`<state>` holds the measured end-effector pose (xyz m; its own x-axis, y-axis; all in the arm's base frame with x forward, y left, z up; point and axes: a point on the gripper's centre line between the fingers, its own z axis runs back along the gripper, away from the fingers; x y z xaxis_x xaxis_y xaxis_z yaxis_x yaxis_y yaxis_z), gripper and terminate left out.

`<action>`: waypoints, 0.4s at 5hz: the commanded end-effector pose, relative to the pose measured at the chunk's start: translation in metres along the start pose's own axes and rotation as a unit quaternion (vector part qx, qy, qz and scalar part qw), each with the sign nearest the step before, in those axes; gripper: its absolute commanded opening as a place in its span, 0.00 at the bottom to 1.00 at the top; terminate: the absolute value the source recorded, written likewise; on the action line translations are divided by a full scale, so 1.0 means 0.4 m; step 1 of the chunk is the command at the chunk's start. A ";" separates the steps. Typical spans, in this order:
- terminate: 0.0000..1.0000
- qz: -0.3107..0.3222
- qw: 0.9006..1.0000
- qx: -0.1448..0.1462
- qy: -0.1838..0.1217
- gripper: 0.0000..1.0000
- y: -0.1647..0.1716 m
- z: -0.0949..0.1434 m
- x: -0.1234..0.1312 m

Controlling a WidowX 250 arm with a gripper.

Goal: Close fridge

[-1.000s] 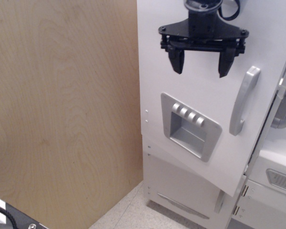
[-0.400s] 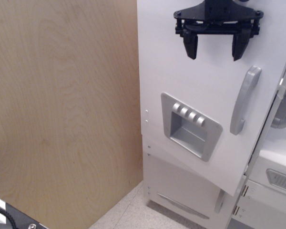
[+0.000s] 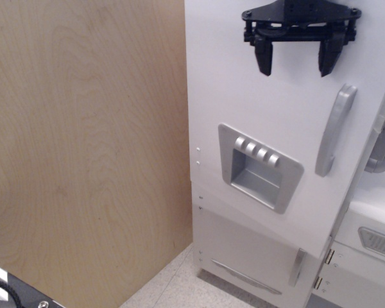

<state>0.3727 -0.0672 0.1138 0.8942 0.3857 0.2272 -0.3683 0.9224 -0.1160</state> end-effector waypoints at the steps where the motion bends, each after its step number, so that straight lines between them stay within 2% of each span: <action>1: 0.00 0.018 0.999 -0.017 -0.024 1.00 -0.018 0.050 0.053; 2: 0.00 0.022 0.999 -0.016 -0.024 1.00 -0.022 0.049 0.061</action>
<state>0.3858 -0.0686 0.1192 0.8823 0.4147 0.2226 -0.3956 0.9096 -0.1266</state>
